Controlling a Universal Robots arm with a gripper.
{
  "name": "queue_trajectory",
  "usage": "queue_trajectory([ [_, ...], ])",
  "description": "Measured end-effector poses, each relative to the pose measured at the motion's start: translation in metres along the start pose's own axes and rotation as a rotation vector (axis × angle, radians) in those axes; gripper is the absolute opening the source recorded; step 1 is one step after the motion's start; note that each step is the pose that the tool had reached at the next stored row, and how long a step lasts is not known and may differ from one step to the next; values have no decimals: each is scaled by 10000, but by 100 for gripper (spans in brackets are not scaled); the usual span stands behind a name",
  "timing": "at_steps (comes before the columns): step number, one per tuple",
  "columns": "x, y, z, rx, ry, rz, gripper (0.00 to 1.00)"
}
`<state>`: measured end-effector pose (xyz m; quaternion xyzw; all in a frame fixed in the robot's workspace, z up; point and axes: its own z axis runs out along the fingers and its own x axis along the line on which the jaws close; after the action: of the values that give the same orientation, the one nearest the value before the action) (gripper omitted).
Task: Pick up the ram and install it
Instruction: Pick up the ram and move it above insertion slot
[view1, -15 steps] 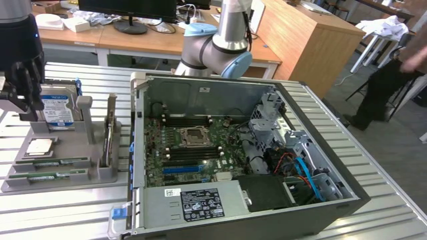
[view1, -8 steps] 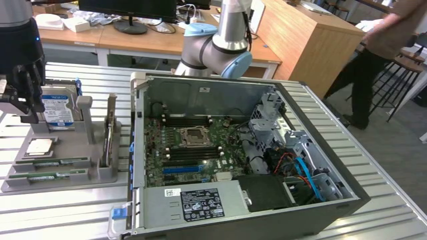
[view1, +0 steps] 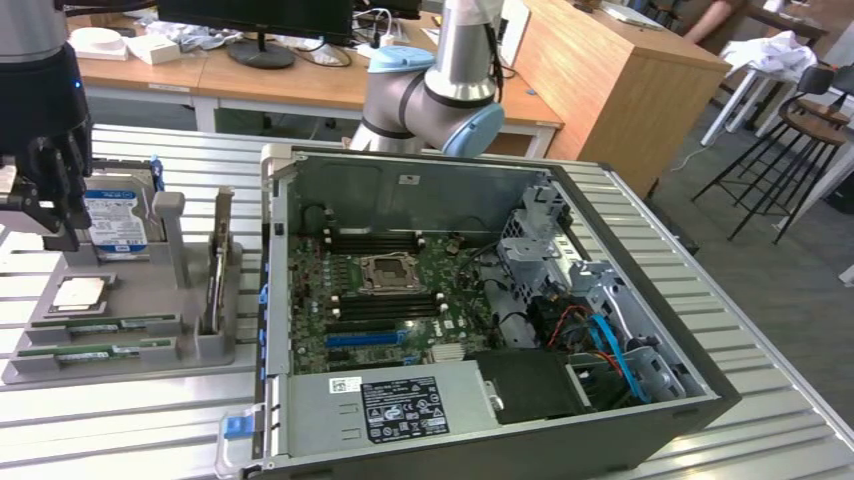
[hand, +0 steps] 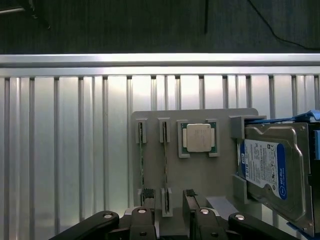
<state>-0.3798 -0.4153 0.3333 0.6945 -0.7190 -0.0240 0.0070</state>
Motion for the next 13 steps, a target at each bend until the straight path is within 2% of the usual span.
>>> queue_trajectory([
  [13,2,-4,84,-1,2,-38,36],
])
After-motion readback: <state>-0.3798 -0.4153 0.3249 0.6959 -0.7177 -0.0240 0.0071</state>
